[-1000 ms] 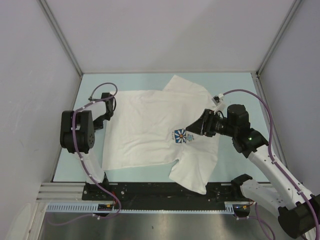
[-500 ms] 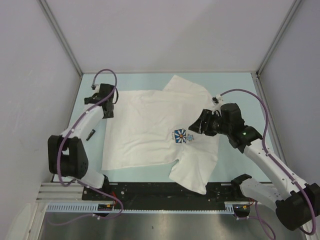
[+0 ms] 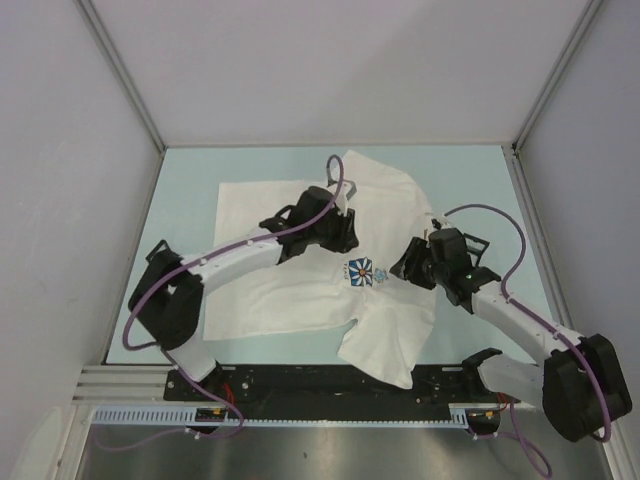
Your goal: Remove the brooch from the garment
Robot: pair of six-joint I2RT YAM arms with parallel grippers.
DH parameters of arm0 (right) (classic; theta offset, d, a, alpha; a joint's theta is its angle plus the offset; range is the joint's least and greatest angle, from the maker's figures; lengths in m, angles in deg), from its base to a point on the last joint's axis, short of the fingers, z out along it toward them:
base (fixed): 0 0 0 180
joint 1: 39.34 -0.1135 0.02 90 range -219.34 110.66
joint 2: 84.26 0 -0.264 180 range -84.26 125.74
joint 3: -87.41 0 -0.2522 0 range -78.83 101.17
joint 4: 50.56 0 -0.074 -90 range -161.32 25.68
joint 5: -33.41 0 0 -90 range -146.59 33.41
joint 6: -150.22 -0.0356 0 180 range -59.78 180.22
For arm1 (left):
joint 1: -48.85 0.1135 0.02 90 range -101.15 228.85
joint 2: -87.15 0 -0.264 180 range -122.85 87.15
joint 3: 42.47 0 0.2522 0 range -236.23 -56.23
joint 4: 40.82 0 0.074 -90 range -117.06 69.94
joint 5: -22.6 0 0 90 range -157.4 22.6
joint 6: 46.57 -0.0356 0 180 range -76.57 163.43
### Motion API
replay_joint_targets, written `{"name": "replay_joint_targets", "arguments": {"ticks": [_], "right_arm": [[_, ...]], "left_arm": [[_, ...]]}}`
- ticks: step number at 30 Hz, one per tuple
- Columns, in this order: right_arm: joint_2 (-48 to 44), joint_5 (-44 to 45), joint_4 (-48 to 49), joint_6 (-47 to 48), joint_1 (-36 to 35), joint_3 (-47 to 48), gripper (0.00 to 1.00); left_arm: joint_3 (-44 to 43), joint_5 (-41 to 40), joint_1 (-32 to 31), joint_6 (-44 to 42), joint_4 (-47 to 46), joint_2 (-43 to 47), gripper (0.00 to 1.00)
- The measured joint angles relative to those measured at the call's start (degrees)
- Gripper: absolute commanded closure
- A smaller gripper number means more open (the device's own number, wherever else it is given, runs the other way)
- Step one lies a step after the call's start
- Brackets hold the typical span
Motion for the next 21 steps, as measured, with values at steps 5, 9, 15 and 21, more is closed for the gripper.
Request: {"name": "replay_joint_targets", "arguments": {"ticks": [5,9,15,21], "right_arm": [[5.0,4.3,6.9,-7.2,0.3,-6.8,0.50],[7.7,7.3,9.8,-11.6,2.3,-9.6,0.50],[13.4,3.3,20.1,-15.8,10.5,-9.8,0.48],[17.3,-0.4,23.7,-15.2,13.8,-7.9,0.47]], "left_arm": [[3.5,6.5,-3.0,3.3,-11.2,-9.4,0.69],[5.0,7.3,-4.9,4.9,-16.3,-13.9,0.68],[5.4,6.7,-5.6,5.0,-19.3,-16.4,0.62],[6.5,7.0,-5.6,4.8,-22.1,-16.4,0.67]]}}
